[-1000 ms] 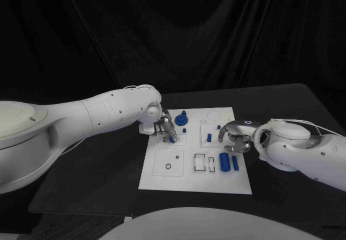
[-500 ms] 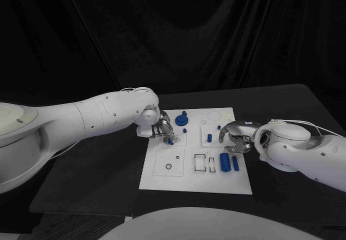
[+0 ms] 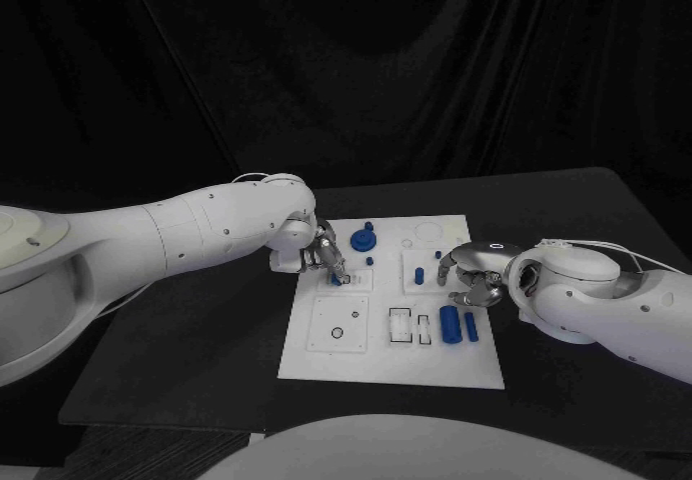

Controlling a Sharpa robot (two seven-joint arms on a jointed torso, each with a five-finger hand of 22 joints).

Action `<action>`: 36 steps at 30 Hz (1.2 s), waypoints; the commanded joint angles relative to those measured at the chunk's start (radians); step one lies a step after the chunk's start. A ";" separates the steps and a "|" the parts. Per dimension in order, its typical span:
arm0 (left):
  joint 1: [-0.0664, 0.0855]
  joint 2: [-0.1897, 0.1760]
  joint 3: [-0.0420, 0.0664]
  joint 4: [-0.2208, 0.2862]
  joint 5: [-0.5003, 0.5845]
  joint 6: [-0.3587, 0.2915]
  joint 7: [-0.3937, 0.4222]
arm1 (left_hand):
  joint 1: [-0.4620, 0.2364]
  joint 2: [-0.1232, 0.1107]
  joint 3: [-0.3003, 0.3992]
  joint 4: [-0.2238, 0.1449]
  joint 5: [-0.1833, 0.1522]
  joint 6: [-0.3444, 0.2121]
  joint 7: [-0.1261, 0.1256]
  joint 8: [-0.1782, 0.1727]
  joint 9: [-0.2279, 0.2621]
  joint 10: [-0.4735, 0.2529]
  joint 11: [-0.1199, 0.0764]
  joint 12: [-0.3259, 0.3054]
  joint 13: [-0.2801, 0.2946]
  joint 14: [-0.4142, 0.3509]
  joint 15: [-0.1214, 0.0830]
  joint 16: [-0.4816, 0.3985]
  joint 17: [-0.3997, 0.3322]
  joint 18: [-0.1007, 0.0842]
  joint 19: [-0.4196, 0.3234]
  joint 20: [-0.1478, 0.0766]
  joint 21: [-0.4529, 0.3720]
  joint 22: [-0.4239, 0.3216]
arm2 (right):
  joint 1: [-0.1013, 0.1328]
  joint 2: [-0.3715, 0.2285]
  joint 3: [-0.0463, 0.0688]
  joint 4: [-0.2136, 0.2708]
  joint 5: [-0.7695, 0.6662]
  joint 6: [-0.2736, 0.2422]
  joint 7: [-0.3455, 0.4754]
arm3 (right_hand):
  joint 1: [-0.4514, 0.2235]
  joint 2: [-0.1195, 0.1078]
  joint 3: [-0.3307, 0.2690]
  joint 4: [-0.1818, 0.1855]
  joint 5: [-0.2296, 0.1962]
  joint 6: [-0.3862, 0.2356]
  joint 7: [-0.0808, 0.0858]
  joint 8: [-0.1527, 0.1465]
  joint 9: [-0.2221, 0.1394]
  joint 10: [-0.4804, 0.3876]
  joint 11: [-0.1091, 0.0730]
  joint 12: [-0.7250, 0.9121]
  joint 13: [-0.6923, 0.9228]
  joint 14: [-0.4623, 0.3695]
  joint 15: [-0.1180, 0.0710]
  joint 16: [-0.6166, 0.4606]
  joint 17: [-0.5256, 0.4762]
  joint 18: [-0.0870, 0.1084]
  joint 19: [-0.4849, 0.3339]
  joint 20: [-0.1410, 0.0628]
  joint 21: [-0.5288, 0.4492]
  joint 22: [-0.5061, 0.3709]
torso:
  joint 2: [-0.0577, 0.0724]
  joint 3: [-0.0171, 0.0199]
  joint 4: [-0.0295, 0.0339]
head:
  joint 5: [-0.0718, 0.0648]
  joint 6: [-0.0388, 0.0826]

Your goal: Assemble the parts on the task board

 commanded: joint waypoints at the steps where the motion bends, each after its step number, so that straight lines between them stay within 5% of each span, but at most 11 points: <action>1: 0.002 0.007 0.000 -0.007 -0.015 -0.009 0.014 | 0.025 0.045 0.170 -0.028 0.029 -0.010 -0.047 0.044 0.051 0.093 0.000 0.014 0.253 0.104 -0.006 0.010 0.264 0.027 0.010 0.001 0.004 0.223 | -0.002 0.000 0.001 -0.001 -0.002 -0.005 -0.007 | -0.001 0.014 0.023 -0.002 0.028 0.005 0.004 0.018 -0.010 -0.009 0.002 -0.014 0.166 0.007 0.008 -0.014 0.161 0.019 -0.012 0.003 -0.020 0.094 | -0.002 0.0005 -0.0023 | 0.003 0.000; 5: 0.002 0.013 0.000 -0.016 -0.015 -0.008 0.017 | 0.024 0.045 0.170 -0.027 0.028 -0.010 -0.047 0.044 0.051 0.094 0.000 0.014 0.253 0.104 -0.006 0.010 0.264 0.027 0.009 0.001 0.004 0.222 | -0.003 0.001 0.001 -0.001 -0.002 -0.005 -0.007 | -0.001 0.014 0.023 -0.002 0.028 0.005 0.004 0.018 -0.010 -0.009 0.002 -0.014 0.166 0.007 0.008 -0.014 0.161 0.019 -0.012 0.003 -0.020 0.094 | 0.001 -0.0015 -0.0019 | 0.003 0.000; 36: -0.003 0.058 0.000 -0.066 -0.015 0.018 0.029 | 0.024 0.046 0.169 -0.026 0.028 -0.011 -0.047 0.042 0.051 0.093 0.000 0.014 0.252 0.104 -0.006 0.010 0.264 0.028 0.007 0.001 0.001 0.221 | -0.003 0.000 0.001 0.002 -0.002 -0.003 -0.009 | -0.001 0.015 0.025 -0.005 0.027 0.006 0.006 0.020 -0.011 -0.009 0.004 -0.014 0.166 0.006 0.009 -0.014 0.160 0.019 -0.013 0.004 -0.021 0.094 | 0.002 -0.0009 -0.0027 | 0.002 0.000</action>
